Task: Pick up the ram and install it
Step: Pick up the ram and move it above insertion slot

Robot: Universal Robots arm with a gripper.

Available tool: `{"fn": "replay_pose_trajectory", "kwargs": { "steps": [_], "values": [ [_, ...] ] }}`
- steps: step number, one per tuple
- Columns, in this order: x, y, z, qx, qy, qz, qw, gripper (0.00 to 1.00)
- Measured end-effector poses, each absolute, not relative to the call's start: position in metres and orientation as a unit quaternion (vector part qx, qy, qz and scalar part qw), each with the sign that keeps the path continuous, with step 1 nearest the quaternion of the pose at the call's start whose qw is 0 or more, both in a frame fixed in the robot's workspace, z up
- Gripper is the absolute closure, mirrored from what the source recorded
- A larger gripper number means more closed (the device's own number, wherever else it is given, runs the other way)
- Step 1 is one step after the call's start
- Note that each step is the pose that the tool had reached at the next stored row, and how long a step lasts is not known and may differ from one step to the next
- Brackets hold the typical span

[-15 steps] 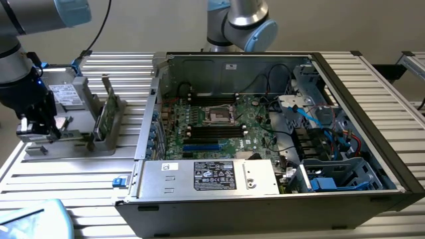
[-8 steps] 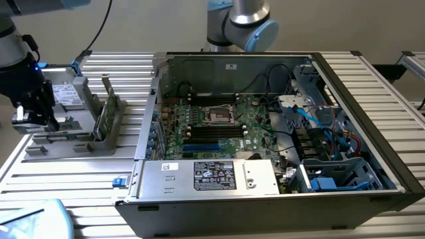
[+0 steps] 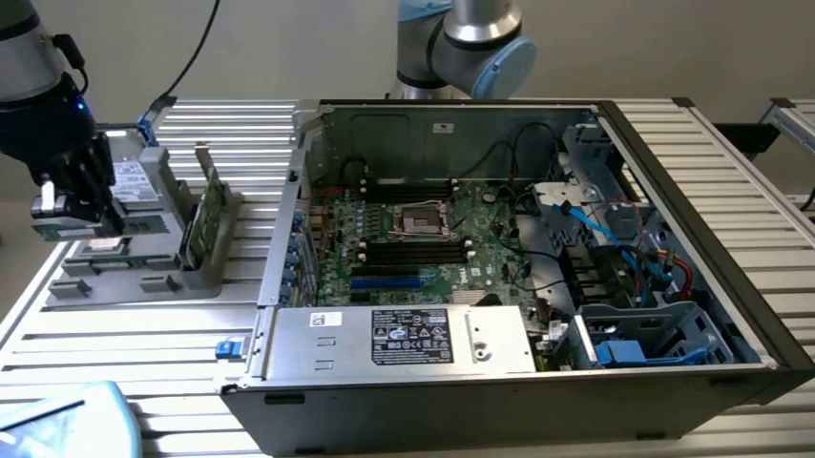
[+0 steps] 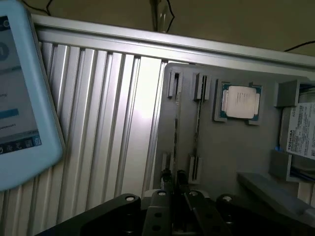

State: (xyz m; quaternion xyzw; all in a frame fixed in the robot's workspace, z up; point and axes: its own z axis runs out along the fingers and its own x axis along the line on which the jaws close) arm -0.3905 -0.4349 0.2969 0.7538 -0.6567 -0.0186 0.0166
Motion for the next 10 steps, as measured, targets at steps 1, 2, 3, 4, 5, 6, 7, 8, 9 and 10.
{"fn": "replay_pose_trajectory", "kwargs": {
  "steps": [1,2,3,4,5,6,7,8,9,10],
  "values": [
    [-0.387,-0.435,0.300,0.754,-0.657,-0.019,0.016,0.85],
    [-0.384,-0.435,0.302,0.754,-0.657,-0.020,0.015,0.85],
    [-0.381,-0.436,0.305,0.754,-0.657,-0.021,0.015,0.85],
    [-0.377,-0.436,0.307,0.754,-0.657,-0.022,0.014,0.85],
    [-0.374,-0.436,0.310,0.754,-0.657,-0.023,0.013,0.85],
    [-0.371,-0.437,0.312,0.754,-0.656,-0.024,0.013,0.85],
    [-0.368,-0.437,0.314,0.754,-0.656,-0.025,0.012,0.85],
    [-0.364,-0.437,0.317,0.754,-0.656,-0.025,0.012,0.85],
    [-0.361,-0.438,0.319,0.754,-0.656,-0.026,0.012,0.85],
    [-0.358,-0.438,0.321,0.754,-0.656,-0.027,0.011,0.85]
  ]
}}
